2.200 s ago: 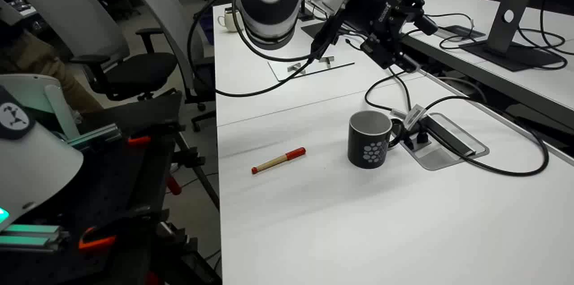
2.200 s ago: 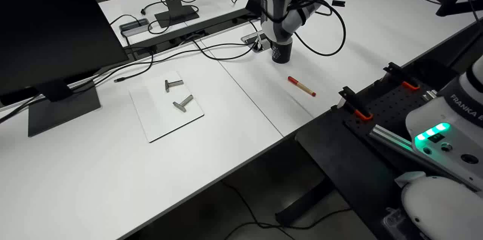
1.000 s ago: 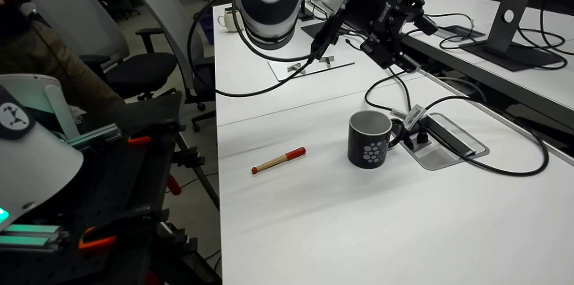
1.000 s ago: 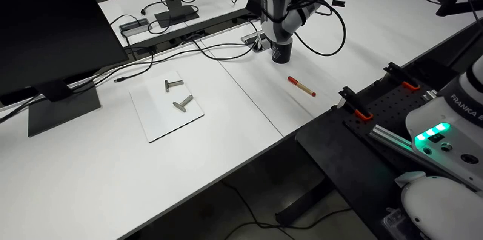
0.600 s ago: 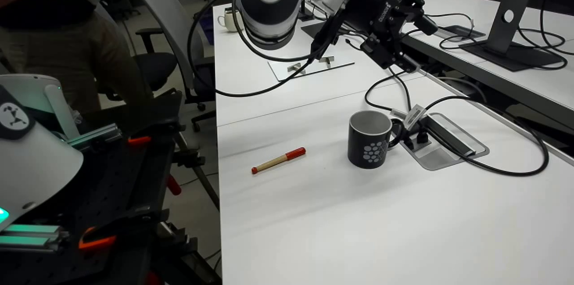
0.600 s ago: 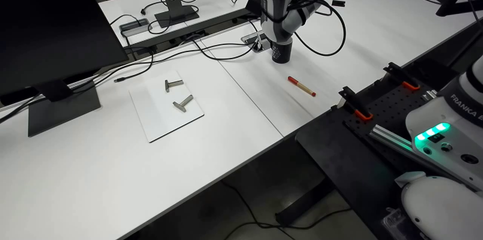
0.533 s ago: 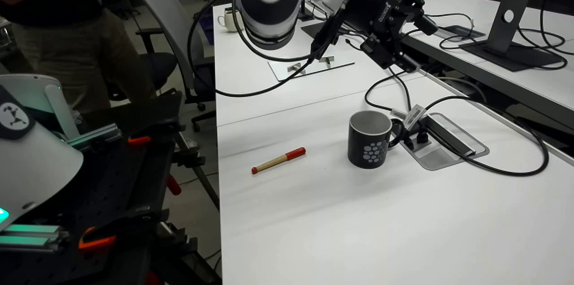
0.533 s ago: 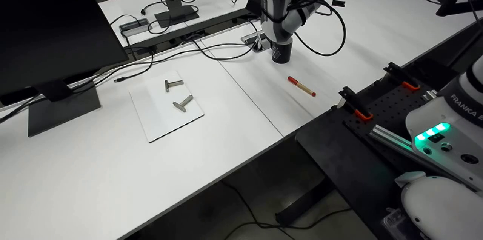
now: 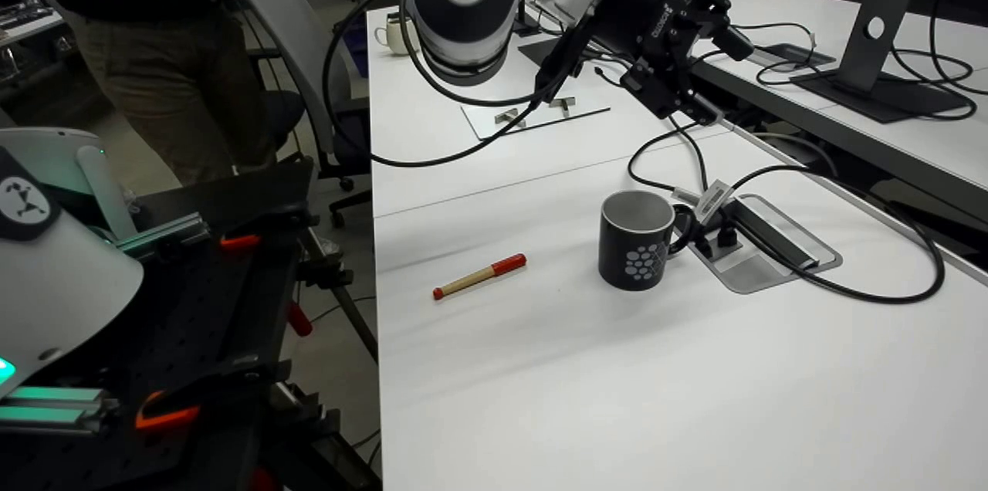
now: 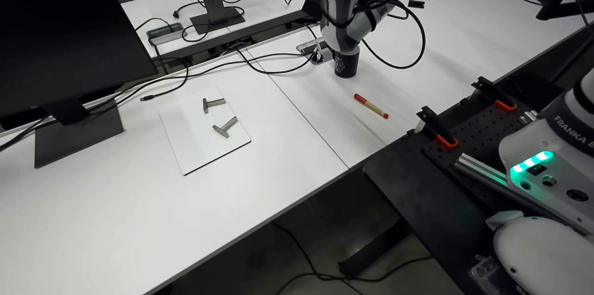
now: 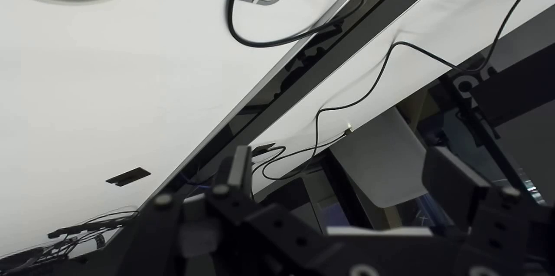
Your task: Pick the marker and put it in the cup
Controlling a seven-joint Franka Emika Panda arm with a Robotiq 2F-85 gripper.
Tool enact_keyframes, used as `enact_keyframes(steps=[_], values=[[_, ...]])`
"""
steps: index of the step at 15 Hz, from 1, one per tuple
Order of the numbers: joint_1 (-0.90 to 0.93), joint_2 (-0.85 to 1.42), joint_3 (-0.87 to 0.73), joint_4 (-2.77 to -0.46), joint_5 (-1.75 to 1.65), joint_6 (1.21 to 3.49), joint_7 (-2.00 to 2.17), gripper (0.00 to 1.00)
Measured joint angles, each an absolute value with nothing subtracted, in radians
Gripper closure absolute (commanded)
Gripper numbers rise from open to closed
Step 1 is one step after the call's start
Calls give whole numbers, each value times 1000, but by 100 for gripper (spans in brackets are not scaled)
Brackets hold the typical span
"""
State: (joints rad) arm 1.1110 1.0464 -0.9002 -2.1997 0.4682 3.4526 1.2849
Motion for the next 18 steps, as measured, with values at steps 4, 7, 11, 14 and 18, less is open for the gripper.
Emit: enact_keyframes(steps=[4, 7, 11, 14, 18], values=[[1113, 1047, -896, -2200, 506, 3440, 1242, 0], [1128, 1052, -907, -2205, 546, 3403, 1170, 0], [1150, 1051, -930, -2229, 548, 3376, 1049, 0], [1152, 1034, -931, -2255, 536, 3374, 928, 0], [1144, 975, -902, -2313, 492, 3419, 746, 0]])
